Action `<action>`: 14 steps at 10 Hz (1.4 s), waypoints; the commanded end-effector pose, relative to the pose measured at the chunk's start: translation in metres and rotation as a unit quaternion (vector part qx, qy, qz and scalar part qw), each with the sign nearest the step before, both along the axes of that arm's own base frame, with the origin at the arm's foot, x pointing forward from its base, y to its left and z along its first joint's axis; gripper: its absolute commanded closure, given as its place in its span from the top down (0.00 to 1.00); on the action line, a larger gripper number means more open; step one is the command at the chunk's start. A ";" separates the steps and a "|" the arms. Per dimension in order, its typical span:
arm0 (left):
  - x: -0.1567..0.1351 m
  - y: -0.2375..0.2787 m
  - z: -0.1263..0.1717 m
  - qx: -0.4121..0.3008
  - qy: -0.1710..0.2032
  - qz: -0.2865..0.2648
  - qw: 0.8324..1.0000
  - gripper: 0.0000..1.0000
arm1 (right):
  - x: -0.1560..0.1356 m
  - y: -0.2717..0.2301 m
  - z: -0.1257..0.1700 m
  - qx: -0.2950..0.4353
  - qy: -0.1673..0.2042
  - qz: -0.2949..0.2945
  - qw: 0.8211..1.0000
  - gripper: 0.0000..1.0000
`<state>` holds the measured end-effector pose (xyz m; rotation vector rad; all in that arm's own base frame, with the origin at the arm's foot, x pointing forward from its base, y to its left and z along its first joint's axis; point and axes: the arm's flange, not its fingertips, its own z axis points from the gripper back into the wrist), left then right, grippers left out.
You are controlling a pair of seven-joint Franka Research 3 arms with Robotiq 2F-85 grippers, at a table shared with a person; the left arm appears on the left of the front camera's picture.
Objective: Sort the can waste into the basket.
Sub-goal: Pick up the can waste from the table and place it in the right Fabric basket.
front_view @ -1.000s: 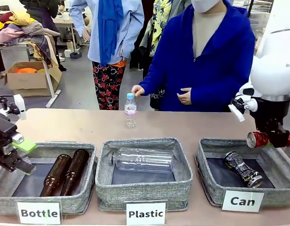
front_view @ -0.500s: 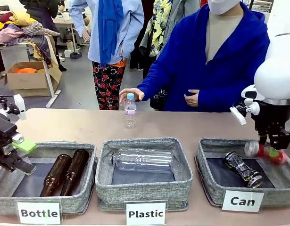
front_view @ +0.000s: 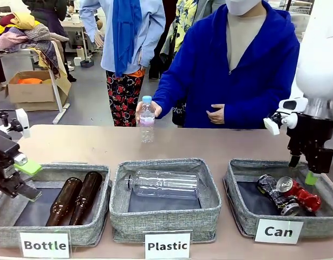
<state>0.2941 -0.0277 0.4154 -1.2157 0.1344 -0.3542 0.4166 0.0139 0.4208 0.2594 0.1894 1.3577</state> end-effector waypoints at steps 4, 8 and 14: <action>-0.003 0.002 0.002 0.000 0.005 -0.002 1.000 1.00 | 0.044 -0.040 0.045 0.455 0.280 -0.503 0.680 1.00; -0.003 0.002 0.002 0.000 0.005 -0.002 1.000 1.00 | 0.033 -0.090 0.048 0.652 0.278 -0.601 0.370 1.00; -0.003 0.002 0.002 0.000 0.005 -0.002 1.000 1.00 | 0.033 -0.098 0.044 0.302 0.324 -0.374 0.815 1.00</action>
